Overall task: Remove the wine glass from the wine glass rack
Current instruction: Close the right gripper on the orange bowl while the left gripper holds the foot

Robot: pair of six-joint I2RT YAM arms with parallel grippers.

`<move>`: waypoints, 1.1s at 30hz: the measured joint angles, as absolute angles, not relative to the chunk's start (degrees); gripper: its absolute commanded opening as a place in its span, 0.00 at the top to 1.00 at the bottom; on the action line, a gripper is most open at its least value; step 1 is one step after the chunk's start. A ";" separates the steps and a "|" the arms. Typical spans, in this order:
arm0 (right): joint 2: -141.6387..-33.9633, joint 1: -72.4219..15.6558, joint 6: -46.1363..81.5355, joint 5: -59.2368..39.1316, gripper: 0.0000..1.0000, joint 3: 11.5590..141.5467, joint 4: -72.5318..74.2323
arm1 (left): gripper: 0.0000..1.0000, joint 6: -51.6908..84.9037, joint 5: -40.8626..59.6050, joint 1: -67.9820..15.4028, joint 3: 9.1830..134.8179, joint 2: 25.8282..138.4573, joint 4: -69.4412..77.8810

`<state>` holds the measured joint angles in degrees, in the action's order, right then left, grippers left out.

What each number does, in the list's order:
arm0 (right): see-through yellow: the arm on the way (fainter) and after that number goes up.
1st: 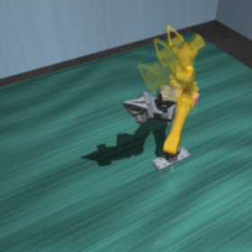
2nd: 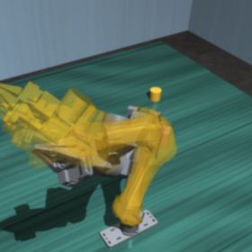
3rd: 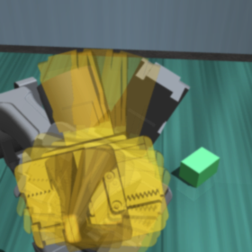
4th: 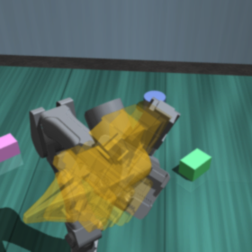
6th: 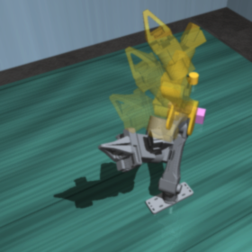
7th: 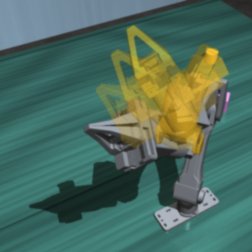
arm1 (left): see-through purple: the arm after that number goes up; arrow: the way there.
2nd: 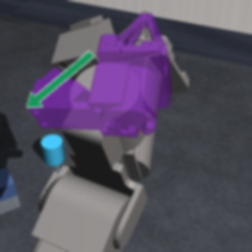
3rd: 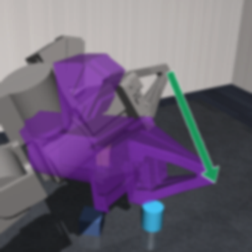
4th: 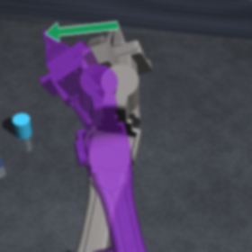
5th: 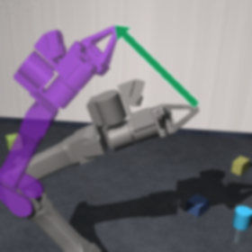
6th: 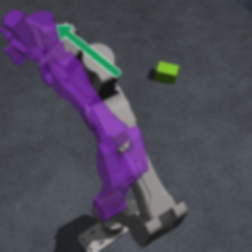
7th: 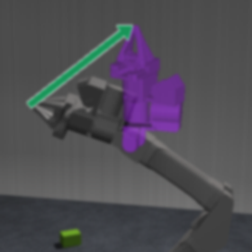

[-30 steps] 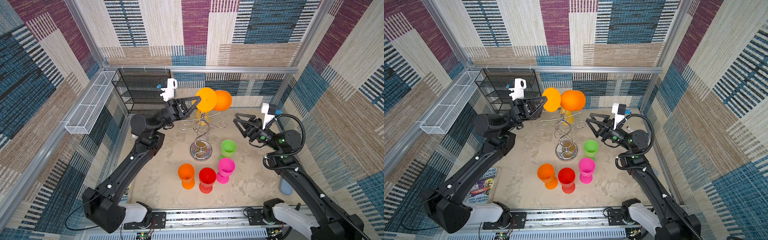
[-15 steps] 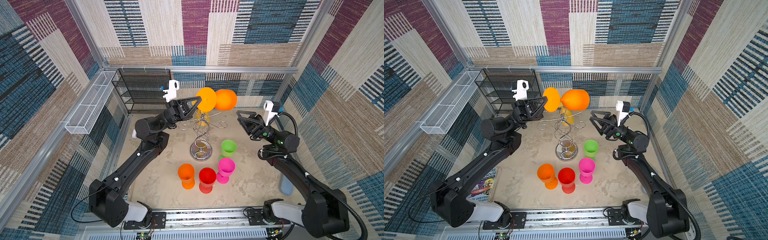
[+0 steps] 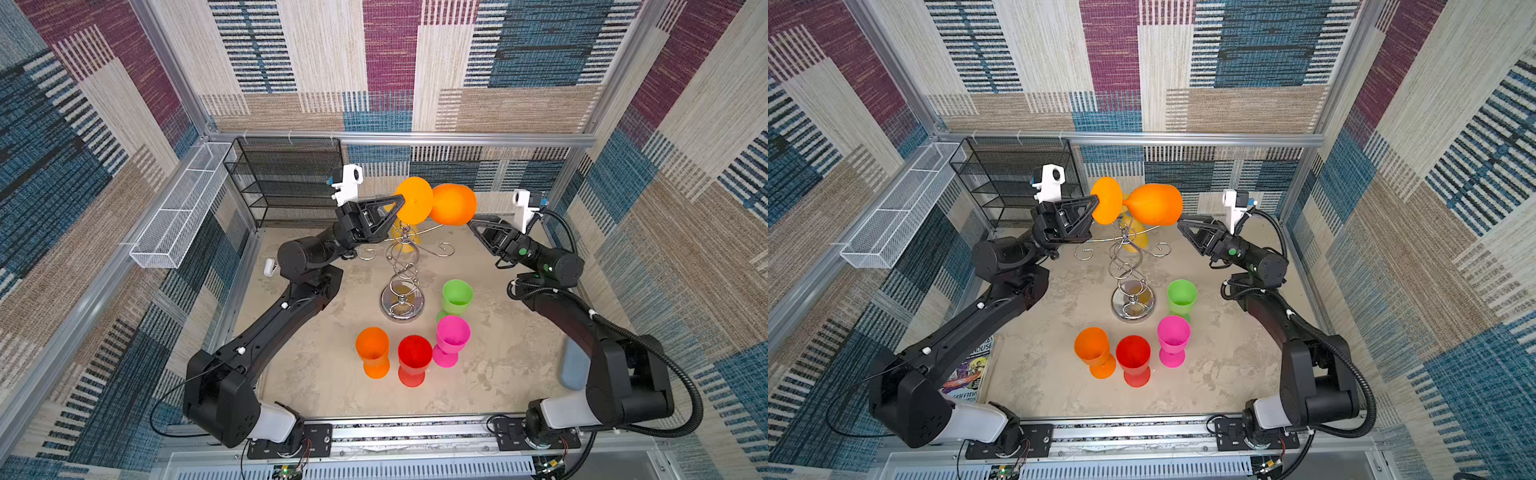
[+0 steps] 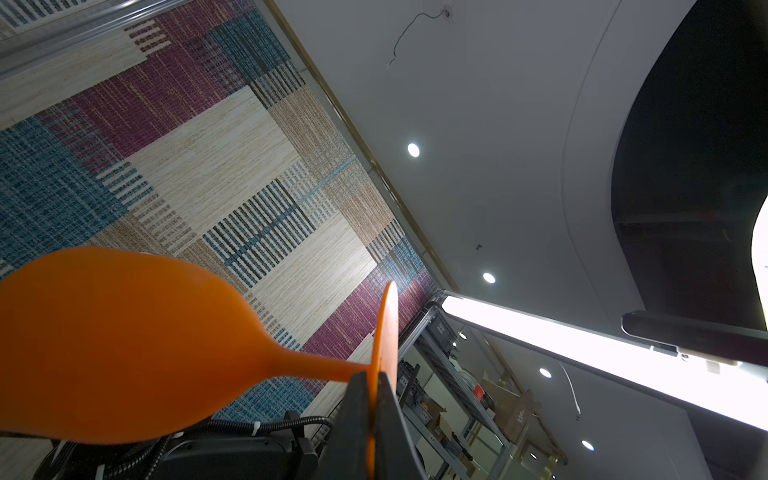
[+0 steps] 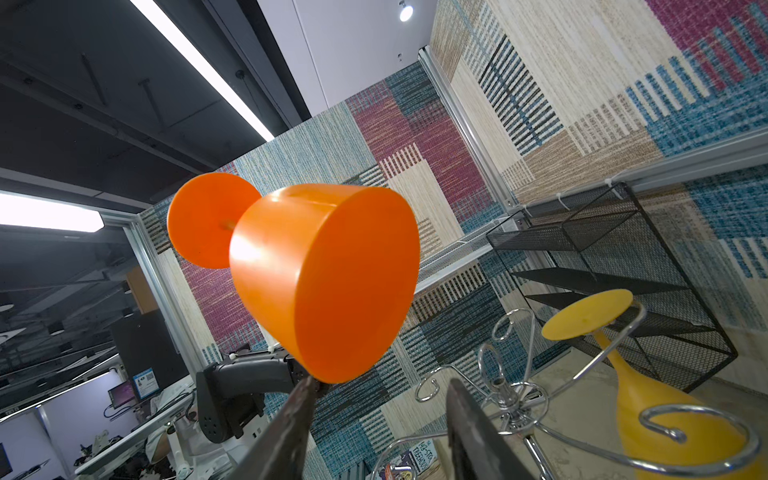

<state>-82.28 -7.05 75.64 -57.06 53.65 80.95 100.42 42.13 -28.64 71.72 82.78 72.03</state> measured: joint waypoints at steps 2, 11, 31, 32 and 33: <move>-82.28 -7.05 76.29 -57.17 0.48 53.84 80.95 | 1.00 100.55 42.04 -28.67 71.59 83.18 72.23; -82.24 -7.05 76.69 -57.41 0.48 54.33 80.97 | 1.00 101.78 41.21 -28.91 71.57 83.99 73.28; -80.18 -7.03 76.88 -57.49 0.53 57.08 80.99 | 1.00 103.83 39.22 -30.17 71.68 87.61 75.96; -80.16 -7.05 76.88 -57.52 0.53 57.14 80.99 | 1.00 103.96 39.22 -30.26 71.79 87.74 76.27; -80.14 -7.05 76.88 -57.52 0.54 57.17 80.99 | 1.00 104.03 39.20 -30.30 71.79 87.85 76.51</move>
<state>-80.14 -7.05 76.88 -57.52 57.17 80.99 104.03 39.20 -30.30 71.79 87.85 76.51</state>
